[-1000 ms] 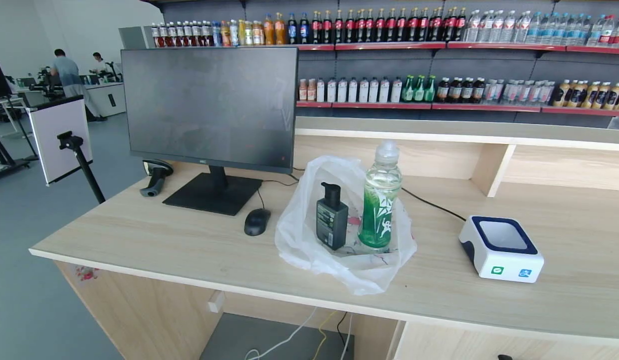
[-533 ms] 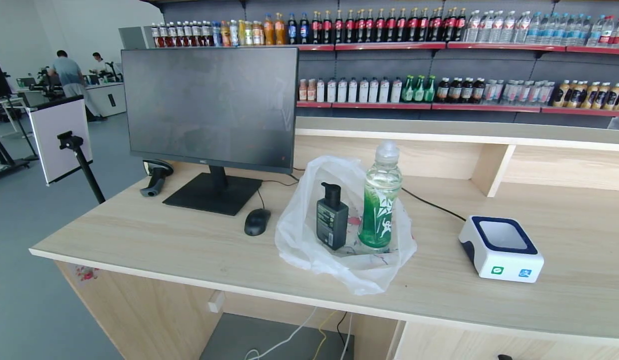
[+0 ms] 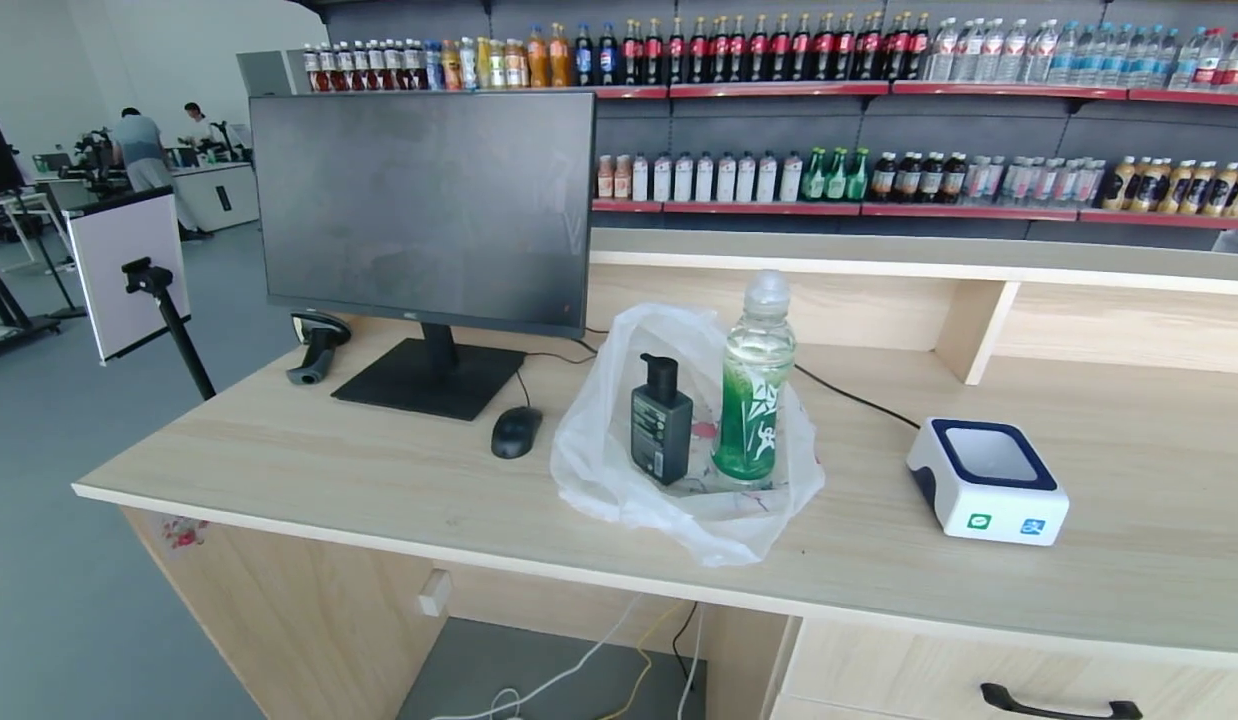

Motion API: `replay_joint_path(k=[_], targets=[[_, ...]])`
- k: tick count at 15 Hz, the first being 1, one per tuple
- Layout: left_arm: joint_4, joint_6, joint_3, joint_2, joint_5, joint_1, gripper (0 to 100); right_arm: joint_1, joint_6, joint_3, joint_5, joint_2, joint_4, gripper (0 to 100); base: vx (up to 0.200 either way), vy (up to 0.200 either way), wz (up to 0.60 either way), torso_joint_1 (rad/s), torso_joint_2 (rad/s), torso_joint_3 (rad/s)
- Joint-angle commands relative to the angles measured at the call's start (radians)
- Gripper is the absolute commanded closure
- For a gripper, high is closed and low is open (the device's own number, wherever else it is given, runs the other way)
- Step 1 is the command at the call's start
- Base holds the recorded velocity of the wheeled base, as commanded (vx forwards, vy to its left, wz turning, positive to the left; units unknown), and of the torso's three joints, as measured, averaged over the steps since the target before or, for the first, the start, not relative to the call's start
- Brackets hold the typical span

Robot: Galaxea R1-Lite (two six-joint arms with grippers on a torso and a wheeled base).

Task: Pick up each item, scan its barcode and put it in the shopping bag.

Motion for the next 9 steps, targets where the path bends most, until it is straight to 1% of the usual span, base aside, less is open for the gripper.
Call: replay_joint_path(k=[1,6,9], targets=[[0.0,0.002,0.0,0.001,0.0,0.001,0,0.0,-0.002,0.0,0.0,0.002,-0.001,0,0.0,0.0,-0.6,-0.012,0.0,0.007],[0.004,0.007,0.0,0.0,0.0,0.0,0,0.0,-0.002,0.0,0.0,0.002,-0.001,0,0.0,0.0,-0.6,-0.006,0.0,0.001],[0.004,0.002,0.0,0.0,0.0,0.001,0,0.0,-0.004,0.0,0.0,0.002,-0.001,0,0.0,0.0,0.0,0.0,0.0,0.0]])
